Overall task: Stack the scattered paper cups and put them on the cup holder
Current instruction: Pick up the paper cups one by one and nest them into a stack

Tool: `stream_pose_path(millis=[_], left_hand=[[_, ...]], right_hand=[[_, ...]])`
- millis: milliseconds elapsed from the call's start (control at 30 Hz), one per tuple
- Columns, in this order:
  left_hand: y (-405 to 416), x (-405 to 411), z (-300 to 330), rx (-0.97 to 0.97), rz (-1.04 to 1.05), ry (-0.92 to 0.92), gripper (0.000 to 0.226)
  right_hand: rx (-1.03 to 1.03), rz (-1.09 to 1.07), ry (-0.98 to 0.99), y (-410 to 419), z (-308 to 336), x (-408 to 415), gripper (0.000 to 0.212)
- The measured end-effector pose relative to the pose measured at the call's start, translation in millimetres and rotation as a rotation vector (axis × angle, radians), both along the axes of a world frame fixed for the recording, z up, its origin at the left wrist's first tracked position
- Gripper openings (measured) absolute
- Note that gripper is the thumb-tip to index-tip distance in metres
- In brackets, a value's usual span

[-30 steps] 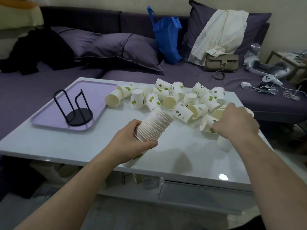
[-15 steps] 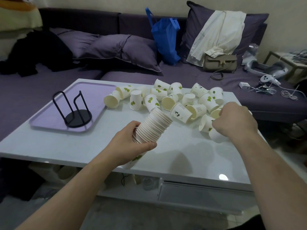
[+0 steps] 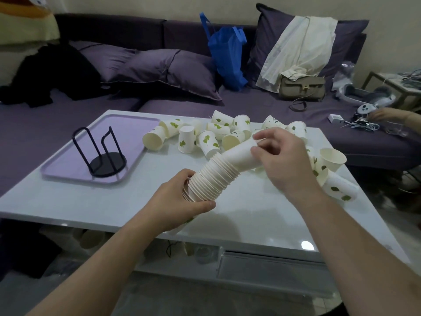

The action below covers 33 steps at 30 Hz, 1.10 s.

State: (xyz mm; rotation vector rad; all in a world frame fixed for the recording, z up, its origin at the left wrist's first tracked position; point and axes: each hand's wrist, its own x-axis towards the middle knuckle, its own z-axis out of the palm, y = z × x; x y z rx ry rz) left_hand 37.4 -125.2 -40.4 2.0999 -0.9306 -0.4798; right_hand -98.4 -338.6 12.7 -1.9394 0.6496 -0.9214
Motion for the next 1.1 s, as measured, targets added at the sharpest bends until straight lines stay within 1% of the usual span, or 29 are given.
stream_pose_path(millis=[200,333,400,467,533,600,667,700,767,833,900,1033,1100], left_hand=[[-2,-4,2,0.010,-0.010,-0.019,0.062],[-3,-3,1,0.015,0.007,-0.024,0.060],[-3,-2,0,0.012,0.016,-0.017,0.059],[-3,-1,0,-0.003,0.030,-0.004,0.057],[-3,0,0,-0.016,0.039,0.012,0.058],[-2,1,-1,-0.023,0.043,0.025,0.058],[-1,1,-3,-0.017,0.041,0.026,0.058],[-1,1,-3,-0.013,0.039,0.024,0.059],[-2,2,-4,-0.007,0.037,0.023,0.061],[-2,3,-4,0.003,0.034,0.019,0.063],[-2,4,-4,0.009,0.032,0.015,0.064],[-2,3,-5,0.005,0.024,0.015,0.064],[-2,4,-4,0.004,0.023,0.018,0.064]], right_hand=[[-0.010,0.227,0.048,16,-13,8,0.020],[0.045,0.368,0.076,18,-18,10,0.028],[0.077,0.391,0.071,14,-17,8,0.031],[0.027,0.298,0.092,5,-17,7,0.032],[-0.136,0.090,0.207,-10,-19,4,0.033],[-0.281,-0.084,0.466,-27,-22,-1,0.043],[-0.307,-0.161,0.740,-42,-29,-7,0.059],[-0.309,-0.181,0.836,-48,-34,-9,0.065],[-0.335,-0.208,0.958,-56,-43,-11,0.064],[-0.341,-0.228,1.024,-57,-48,-11,0.061],[-0.352,-0.241,1.077,-56,-51,-10,0.064],[-0.363,-0.204,1.134,-52,-53,-8,0.058],[-0.344,-0.190,1.110,-49,-51,-8,0.053]])
